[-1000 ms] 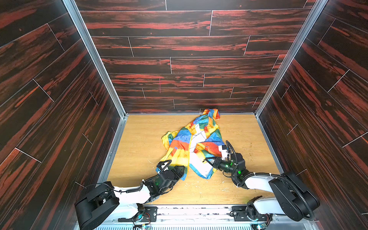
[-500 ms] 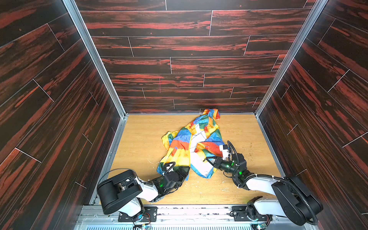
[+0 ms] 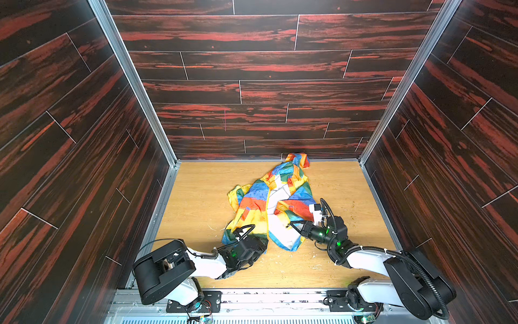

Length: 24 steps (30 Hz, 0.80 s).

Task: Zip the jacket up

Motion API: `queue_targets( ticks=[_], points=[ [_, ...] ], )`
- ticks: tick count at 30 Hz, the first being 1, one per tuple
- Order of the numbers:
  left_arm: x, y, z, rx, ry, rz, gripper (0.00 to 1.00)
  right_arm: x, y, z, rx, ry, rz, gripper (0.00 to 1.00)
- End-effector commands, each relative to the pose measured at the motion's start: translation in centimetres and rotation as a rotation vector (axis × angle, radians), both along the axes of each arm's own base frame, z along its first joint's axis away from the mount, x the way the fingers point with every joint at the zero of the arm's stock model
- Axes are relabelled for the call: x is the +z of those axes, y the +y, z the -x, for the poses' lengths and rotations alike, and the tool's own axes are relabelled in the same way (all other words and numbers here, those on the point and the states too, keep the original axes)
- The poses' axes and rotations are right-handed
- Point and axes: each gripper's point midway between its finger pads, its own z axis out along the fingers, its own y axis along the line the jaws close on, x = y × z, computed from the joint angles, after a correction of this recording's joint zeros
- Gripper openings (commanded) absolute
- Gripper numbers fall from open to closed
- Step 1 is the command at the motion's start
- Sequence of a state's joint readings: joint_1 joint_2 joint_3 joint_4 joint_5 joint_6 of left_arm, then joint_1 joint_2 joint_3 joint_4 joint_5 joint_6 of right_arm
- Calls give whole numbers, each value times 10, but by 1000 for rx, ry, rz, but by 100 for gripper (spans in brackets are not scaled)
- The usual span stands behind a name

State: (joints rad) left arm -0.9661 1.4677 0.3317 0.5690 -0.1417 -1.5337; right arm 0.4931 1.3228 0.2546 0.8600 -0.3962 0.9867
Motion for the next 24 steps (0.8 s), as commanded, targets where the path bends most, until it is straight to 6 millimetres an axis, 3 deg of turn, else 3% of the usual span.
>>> queue_targets(
  ticks=[1, 7, 14, 21, 24],
  points=[
    [-25, 4, 11, -52, 83, -86, 49, 5, -1, 0, -5, -23, -2, 0],
    [-49, -16, 14, -126, 191, -21, 40, 7, -1, 1, -8, -28, -3, 0],
    [-60, -25, 14, -157, 232, -12, 21, 7, -3, 1, -14, -32, 11, 0],
    [-48, -7, 13, -123, 203, -74, 1, 6, -2, 1, -8, -27, 9, 0],
    [-42, 8, 12, -111, 191, -134, 0, 6, -1, 1, -7, -27, 6, 0]
  ],
)
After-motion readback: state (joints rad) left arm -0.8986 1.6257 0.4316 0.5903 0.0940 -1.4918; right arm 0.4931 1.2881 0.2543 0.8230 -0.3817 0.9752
